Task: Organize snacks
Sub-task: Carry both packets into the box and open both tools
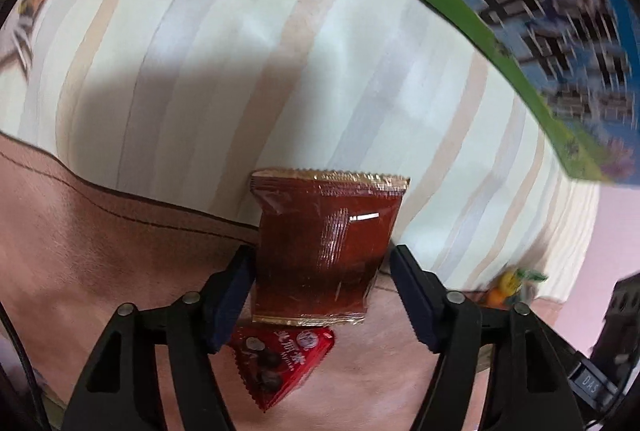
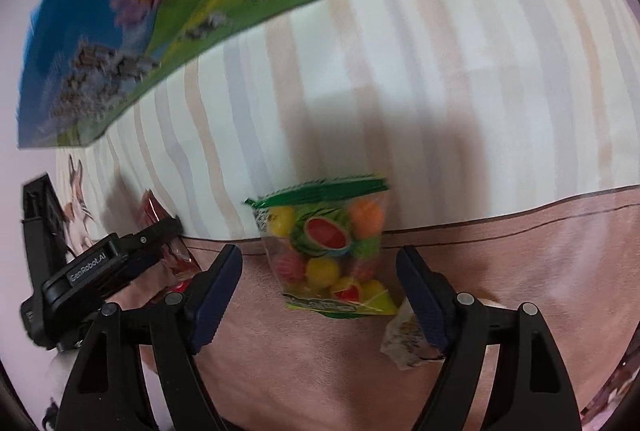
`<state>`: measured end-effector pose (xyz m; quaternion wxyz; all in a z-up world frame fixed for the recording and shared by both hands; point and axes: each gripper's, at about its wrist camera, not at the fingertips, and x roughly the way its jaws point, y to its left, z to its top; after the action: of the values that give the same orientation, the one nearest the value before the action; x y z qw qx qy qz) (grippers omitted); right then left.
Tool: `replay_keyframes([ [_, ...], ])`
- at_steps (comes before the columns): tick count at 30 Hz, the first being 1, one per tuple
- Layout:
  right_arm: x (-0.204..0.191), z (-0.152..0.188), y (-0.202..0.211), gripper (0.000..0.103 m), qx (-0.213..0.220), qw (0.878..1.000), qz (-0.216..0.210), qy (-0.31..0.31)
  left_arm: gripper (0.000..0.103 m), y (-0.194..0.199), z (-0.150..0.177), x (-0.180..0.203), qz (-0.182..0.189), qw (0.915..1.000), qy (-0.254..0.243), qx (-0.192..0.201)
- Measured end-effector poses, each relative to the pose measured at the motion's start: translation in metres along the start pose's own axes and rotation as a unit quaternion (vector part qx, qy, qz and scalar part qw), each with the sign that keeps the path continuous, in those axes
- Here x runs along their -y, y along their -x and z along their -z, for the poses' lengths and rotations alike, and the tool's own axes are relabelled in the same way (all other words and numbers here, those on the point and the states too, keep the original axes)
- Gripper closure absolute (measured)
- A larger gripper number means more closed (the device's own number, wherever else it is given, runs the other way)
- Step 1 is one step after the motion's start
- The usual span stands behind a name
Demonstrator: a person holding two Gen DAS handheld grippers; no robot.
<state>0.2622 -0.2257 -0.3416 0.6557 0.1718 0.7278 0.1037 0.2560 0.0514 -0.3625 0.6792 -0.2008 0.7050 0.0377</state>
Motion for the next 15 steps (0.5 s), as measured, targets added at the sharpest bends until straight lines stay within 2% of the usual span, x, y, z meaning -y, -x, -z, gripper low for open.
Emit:
replay_keyframes([
  [1, 0.001, 0.003, -0.009, 0.021, -0.004, 1.000, 0.007, 0.002, 0.047, 0.002, 0.004, 0.002, -0.009, 0.9999, -0.007, 0.004],
  [2, -0.004, 0.005, -0.017, 0.022, -0.006, 1.000, 0.025, 0.004, 0.048, 0.006, 0.006, 0.002, -0.014, 0.9998, -0.013, 0.008],
  [4, -0.011, 0.008, -0.024, 0.034, 0.008, 0.998, 0.065, 0.011, 0.048, 0.008, 0.010, 0.004, -0.015, 0.9996, -0.023, 0.013],
  [5, -0.014, 0.009, -0.025, 0.043, 0.012, 0.997, 0.079, 0.014, 0.048, 0.010, 0.012, 0.005, -0.017, 0.9994, -0.026, 0.017],
  [6, -0.016, 0.011, -0.026, 0.045, 0.019, 0.996, 0.089, 0.018, 0.049, 0.015, 0.018, 0.007, -0.021, 0.9990, -0.033, 0.021],
  [10, -0.022, 0.018, -0.020, 0.048, 0.032, 0.996, 0.082, 0.027, 0.049, 0.031, 0.026, 0.030, -0.044, 0.9959, -0.059, 0.052],
  [15, -0.039, 0.028, -0.002, 0.049, 0.040, 0.998, 0.047, 0.033, 0.049, 0.071, 0.046, 0.054, -0.022, 0.9912, -0.098, 0.085],
])
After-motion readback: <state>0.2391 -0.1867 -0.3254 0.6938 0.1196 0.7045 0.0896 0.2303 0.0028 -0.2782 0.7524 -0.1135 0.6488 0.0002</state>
